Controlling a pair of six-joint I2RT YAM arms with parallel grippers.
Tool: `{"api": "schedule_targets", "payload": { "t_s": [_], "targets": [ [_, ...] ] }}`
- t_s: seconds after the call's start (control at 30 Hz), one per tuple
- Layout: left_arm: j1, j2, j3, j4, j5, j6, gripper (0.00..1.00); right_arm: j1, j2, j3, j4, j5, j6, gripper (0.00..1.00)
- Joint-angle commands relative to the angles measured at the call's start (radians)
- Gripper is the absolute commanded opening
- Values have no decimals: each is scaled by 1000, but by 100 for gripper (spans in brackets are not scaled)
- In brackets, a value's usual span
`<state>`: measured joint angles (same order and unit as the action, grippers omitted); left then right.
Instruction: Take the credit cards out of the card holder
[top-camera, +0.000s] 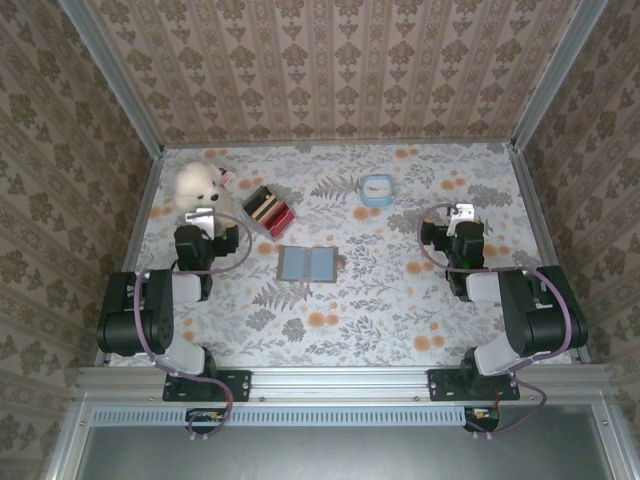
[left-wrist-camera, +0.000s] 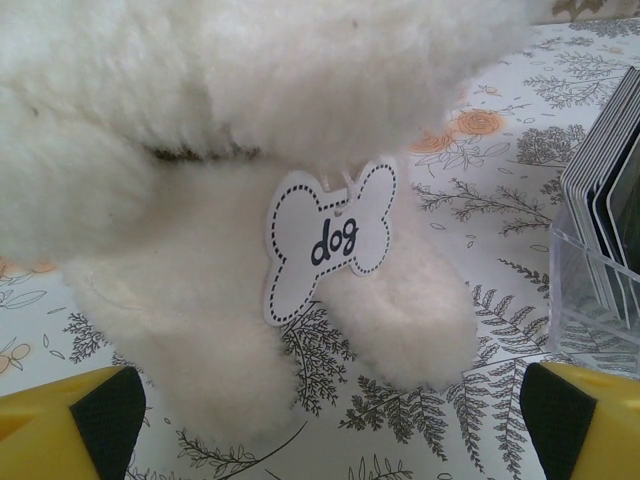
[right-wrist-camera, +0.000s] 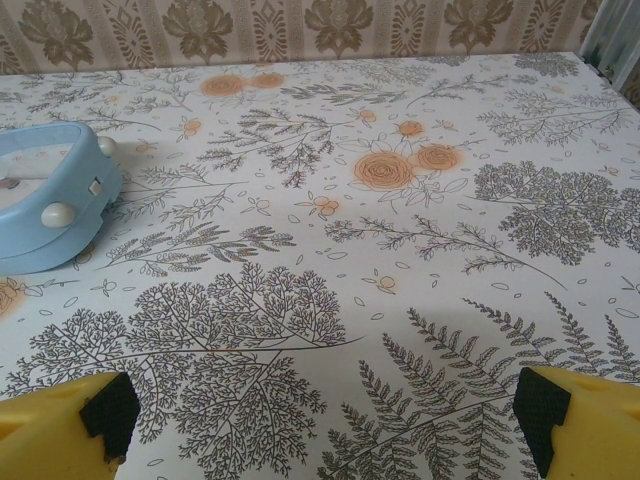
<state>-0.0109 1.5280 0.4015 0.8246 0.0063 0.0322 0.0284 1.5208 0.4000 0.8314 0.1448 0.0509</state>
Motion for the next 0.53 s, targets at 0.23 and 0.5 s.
{"api": "schedule_targets", "payload": {
  "t_s": [0.23, 0.5],
  "targets": [
    [-5, 11, 10, 18, -12, 22, 100, -2, 9, 0, 35, -19, -8, 100],
    [-5, 10, 11, 16, -12, 23, 100, -2, 8, -1, 38, -19, -8, 100]
  ]
}}
